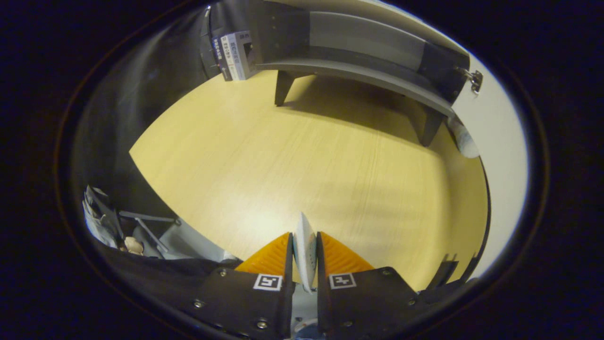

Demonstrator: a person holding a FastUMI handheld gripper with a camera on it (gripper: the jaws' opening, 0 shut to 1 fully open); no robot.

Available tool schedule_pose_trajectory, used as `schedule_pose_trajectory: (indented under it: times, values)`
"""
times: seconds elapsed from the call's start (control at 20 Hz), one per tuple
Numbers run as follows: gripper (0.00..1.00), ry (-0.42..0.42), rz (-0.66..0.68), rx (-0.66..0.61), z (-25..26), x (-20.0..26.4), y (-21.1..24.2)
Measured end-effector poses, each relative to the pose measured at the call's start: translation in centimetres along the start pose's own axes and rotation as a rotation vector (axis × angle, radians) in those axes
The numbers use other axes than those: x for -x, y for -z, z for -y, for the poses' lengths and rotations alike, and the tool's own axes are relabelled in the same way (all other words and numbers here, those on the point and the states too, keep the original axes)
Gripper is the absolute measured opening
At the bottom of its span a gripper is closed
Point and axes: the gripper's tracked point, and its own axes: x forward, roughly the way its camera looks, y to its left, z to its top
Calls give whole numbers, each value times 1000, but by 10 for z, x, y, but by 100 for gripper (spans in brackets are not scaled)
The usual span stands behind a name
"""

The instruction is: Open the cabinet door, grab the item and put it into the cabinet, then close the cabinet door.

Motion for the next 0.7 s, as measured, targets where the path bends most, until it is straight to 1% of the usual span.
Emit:
schedule_pose_trajectory:
  times: [0.1,0.15,0.45,0.7]
  values:
    - [22,12,9,16,1,0,0]
    - [12,23,10,16,3,0,0]
    - [12,8,0,-10,-4,7,2]
    - [12,33,30,-97,4,41,-24]
